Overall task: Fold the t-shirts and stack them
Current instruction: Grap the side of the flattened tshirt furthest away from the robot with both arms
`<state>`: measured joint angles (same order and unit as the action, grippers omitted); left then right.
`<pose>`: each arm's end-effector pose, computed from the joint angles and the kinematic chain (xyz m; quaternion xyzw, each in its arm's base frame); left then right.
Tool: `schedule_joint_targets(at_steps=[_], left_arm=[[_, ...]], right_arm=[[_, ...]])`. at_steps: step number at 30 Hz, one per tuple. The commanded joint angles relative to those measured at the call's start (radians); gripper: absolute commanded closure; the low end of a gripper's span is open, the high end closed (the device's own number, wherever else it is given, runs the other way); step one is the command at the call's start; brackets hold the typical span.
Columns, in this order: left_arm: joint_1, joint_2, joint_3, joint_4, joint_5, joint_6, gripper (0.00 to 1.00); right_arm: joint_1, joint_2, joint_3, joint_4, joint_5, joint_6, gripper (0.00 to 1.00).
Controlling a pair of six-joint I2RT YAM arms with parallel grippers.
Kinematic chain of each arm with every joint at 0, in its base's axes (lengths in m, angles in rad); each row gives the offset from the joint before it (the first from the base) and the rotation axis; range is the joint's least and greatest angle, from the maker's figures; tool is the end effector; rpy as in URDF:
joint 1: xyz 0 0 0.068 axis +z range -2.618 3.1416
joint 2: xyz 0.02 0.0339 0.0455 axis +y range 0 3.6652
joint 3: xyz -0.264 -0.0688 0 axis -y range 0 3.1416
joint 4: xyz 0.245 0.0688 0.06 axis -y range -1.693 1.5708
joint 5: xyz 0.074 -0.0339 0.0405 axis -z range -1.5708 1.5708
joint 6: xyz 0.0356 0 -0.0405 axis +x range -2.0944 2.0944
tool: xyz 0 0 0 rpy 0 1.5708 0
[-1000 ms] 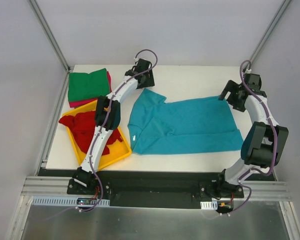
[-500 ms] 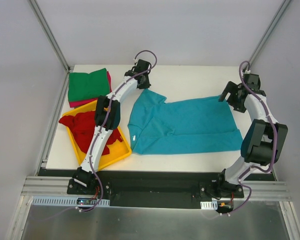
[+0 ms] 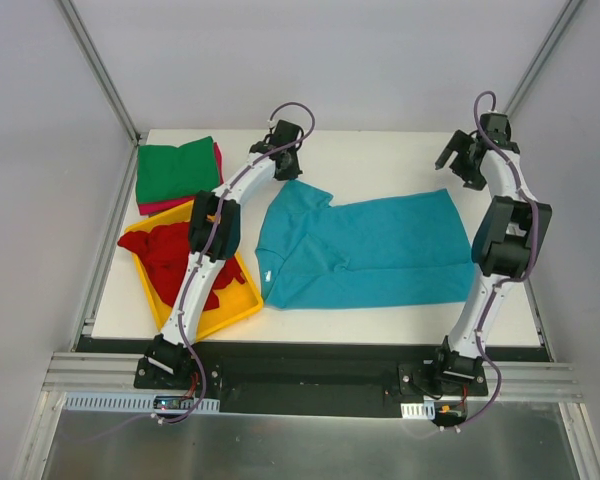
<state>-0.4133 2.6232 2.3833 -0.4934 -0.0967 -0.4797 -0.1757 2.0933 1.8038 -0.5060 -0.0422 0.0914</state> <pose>0.5352 -0.2309 0.1711 -0.0499 0.9114 -0.1356 0.3854 0.4732 -0.0825 0.2516 0.1153 0.9184 0.0036 0.3784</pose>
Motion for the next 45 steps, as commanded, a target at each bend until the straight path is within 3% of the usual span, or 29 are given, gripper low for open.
schedule_joint_targets(at_steps=[1,5,10,16,25,38,45], left_arm=[[-0.009,-0.049,-0.045,-0.054,0.006,-0.020,1.00],[-0.010,-0.106,-0.101,-0.030,0.000,-0.022,1.00],[-0.010,-0.158,-0.159,0.018,0.046,0.015,1.00],[-0.012,-0.206,-0.222,0.049,0.095,0.053,1.00],[-0.018,-0.319,-0.389,0.134,0.213,0.070,1.00],[-0.019,-0.472,-0.591,0.242,0.275,0.073,1.00],[-0.024,-0.528,-0.659,0.254,0.296,0.079,1.00]], right_arm=[[0.025,0.140,0.208,-0.080,0.036,0.019,0.04],[0.030,0.256,0.374,-0.111,0.108,-0.005,0.01],[0.030,0.346,0.447,-0.111,0.124,-0.084,0.11],[0.033,0.337,0.365,-0.140,0.059,-0.134,0.26],[0.039,0.278,0.244,-0.132,0.099,-0.180,0.47],[0.042,0.215,0.203,-0.103,0.100,-0.206,0.97],[0.045,0.108,0.103,-0.045,0.070,-0.231,1.00]])
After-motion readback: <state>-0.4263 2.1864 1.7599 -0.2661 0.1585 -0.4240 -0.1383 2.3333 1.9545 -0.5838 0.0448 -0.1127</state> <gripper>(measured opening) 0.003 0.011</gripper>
